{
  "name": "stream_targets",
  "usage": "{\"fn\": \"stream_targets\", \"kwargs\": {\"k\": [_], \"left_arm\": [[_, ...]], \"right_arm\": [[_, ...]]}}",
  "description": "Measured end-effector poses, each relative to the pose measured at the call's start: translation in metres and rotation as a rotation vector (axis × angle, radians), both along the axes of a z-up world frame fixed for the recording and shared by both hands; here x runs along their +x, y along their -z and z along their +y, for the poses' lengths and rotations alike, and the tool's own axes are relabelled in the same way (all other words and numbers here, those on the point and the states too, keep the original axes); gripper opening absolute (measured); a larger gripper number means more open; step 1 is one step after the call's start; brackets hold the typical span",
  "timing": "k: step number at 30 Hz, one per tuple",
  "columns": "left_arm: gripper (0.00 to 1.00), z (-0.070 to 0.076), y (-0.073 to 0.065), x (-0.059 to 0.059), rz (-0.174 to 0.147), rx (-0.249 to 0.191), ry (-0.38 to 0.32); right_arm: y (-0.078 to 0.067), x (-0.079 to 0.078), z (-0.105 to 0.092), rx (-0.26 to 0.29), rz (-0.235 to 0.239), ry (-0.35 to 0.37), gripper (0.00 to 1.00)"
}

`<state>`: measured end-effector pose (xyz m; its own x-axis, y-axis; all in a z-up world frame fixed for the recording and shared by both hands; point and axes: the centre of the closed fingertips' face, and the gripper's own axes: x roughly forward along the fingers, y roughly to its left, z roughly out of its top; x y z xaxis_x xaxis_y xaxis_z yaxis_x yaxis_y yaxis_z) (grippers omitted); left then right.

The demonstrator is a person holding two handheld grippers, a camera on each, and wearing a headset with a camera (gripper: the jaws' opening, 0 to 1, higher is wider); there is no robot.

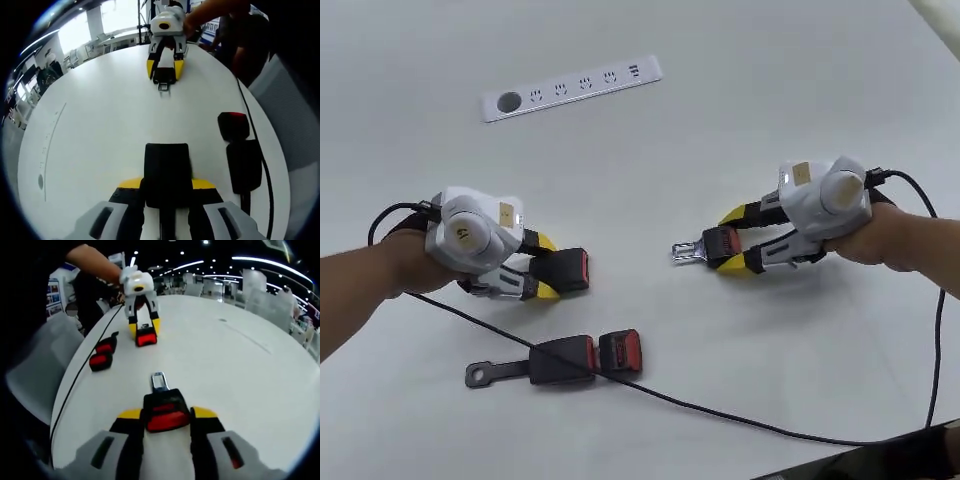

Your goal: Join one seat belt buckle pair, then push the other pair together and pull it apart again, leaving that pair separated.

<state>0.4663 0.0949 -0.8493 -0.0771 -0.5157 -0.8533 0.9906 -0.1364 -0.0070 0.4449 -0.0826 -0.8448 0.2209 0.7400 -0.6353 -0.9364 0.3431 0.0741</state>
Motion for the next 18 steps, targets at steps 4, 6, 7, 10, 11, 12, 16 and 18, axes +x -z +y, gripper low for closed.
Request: {"fn": "stream_targets", "kwargs": {"k": [4, 6, 7, 10, 11, 12, 16, 18], "left_arm": [[0.34, 0.0, 0.0, 0.0, 0.001, 0.002, -0.003], [0.34, 0.0, 0.0, 0.0, 0.001, 0.005, -0.004], [0.34, 0.0, 0.0, 0.0, 0.001, 0.005, -0.004], [0.34, 0.0, 0.0, 0.0, 0.002, 0.005, -0.007], [0.34, 0.0, 0.0, 0.0, 0.003, 0.004, -0.007], [0.34, 0.0, 0.0, 0.0, 0.003, 0.004, -0.008], [0.34, 0.001, 0.0, 0.0, 0.004, 0.004, -0.011], [0.34, 0.001, 0.0, 0.0, 0.005, 0.005, -0.012]], "right_arm": [[-0.001, 0.0, 0.015, 0.012, -0.005, -0.008, 0.35], [-0.002, 0.001, 0.022, 0.026, -0.009, -0.011, 0.35], [-0.002, 0.002, 0.024, 0.029, -0.012, -0.01, 0.35], [-0.001, 0.002, 0.034, 0.038, -0.017, -0.009, 0.35], [-0.001, 0.002, 0.036, 0.04, -0.014, -0.01, 0.35], [-0.001, 0.003, 0.038, 0.042, -0.016, -0.009, 0.35], [0.0, 0.006, 0.047, 0.055, -0.017, -0.003, 0.35], [0.001, 0.008, 0.052, 0.06, -0.015, -0.004, 0.35]]}}
